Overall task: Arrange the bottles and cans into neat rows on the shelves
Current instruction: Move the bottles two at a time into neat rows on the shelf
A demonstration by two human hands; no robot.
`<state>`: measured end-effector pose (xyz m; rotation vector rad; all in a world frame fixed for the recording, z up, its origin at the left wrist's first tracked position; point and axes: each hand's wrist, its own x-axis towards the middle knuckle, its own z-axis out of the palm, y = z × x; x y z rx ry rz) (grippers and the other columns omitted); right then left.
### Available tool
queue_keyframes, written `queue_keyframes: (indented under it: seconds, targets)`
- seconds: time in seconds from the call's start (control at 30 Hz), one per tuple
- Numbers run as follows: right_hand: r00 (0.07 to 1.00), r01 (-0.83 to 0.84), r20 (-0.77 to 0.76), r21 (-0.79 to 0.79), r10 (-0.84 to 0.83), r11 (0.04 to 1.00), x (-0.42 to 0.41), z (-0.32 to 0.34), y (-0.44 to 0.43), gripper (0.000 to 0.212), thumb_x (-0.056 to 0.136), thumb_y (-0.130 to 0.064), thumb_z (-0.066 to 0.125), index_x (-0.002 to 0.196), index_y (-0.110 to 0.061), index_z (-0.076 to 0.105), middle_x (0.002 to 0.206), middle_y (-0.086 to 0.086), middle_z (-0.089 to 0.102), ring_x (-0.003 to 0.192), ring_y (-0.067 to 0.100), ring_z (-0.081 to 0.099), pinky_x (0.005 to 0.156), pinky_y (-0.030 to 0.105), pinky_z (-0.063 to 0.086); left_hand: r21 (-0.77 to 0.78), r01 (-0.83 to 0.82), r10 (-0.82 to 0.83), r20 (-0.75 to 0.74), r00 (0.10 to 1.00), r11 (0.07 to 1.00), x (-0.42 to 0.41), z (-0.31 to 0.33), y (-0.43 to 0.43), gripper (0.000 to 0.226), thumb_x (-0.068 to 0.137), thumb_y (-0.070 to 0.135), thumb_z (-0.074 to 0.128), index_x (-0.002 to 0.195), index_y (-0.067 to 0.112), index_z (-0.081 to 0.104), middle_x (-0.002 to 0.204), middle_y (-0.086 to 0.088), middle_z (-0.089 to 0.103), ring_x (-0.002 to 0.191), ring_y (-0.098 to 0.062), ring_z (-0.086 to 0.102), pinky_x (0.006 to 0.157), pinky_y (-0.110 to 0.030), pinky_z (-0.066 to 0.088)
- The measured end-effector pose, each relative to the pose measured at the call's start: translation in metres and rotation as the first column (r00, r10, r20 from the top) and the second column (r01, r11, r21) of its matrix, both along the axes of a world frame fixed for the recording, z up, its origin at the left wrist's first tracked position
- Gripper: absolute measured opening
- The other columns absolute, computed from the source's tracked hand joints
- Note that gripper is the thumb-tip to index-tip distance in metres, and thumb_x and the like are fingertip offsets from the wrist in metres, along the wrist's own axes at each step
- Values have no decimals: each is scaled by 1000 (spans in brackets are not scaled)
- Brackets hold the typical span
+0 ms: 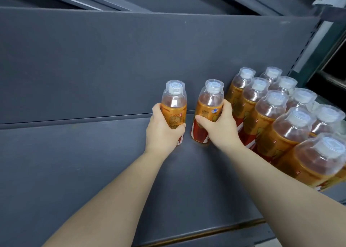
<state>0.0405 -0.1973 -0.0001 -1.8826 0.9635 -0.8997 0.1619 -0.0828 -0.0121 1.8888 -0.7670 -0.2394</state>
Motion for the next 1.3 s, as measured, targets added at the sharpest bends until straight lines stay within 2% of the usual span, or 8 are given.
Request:
queue_keyframes:
  seconds: [0.23,0.4,0.47,0.53,0.6,0.83,1.03,1.3]
  targets:
    - [998,-1,57,6,0,1000,15,-14,-13,77,82,-32,81,142,-33,31,131,-13,51,119,9,54,101,33,49,-26,-9,8,-54,999,1000,9,-4,-14,76,80,29,81,139,28,32,123,7,56,107,-15,57,86,-29,48]
    - [997,-72,35,52,71,996,8,-29,-13,83,85,-26,78,149,-29,26,139,-9,48,124,7,50,102,29,45,-23,9,-11,-96,995,1000,6,-9,-15,83,84,25,78,147,28,23,119,12,52,91,-4,59,62,-5,40]
    - [996,-90,-2,70,90,994,6,-36,-13,83,88,-22,75,153,-26,23,144,-5,47,129,11,48,106,34,45,11,-20,21,-86,996,1000,3,-10,-15,89,80,36,81,146,26,22,121,10,51,94,-5,58,70,-12,45]
    - [996,-83,-29,65,85,994,5,-39,-15,83,88,-22,75,153,-25,23,145,-3,47,132,15,47,110,40,44,76,-88,89,0,996,993,2,-13,-18,93,73,45,85,143,23,28,128,3,51,115,-18,53,89,-32,50]
    - [996,-56,-67,38,59,998,6,-39,-18,86,84,-28,79,152,-25,25,144,-3,47,132,16,47,110,42,44,140,-144,139,41,989,980,2,-14,-22,92,72,46,85,143,24,30,132,-4,45,126,-24,45,96,-40,46]
    - [978,100,-183,-26,-103,995,17,-40,-19,94,73,-47,84,147,-22,31,139,3,43,131,22,42,108,45,44,-3,28,-28,-199,980,1000,16,-15,-8,80,82,20,81,144,22,29,128,9,54,120,-14,56,100,-32,48]
    - [992,11,-124,59,-3,998,7,-41,-15,83,82,-27,81,146,-22,29,130,-3,56,113,13,56,89,25,44,143,-92,85,56,995,985,1,-17,-15,88,75,44,83,144,25,31,132,-3,46,125,-22,46,100,-38,44]
    - [983,110,-150,40,-103,993,21,-40,-16,81,81,-32,82,143,-23,30,132,-3,55,121,19,56,97,36,48,94,-16,21,-45,999,995,13,-15,-22,74,90,18,73,149,23,27,143,1,50,131,-21,50,108,-41,44]
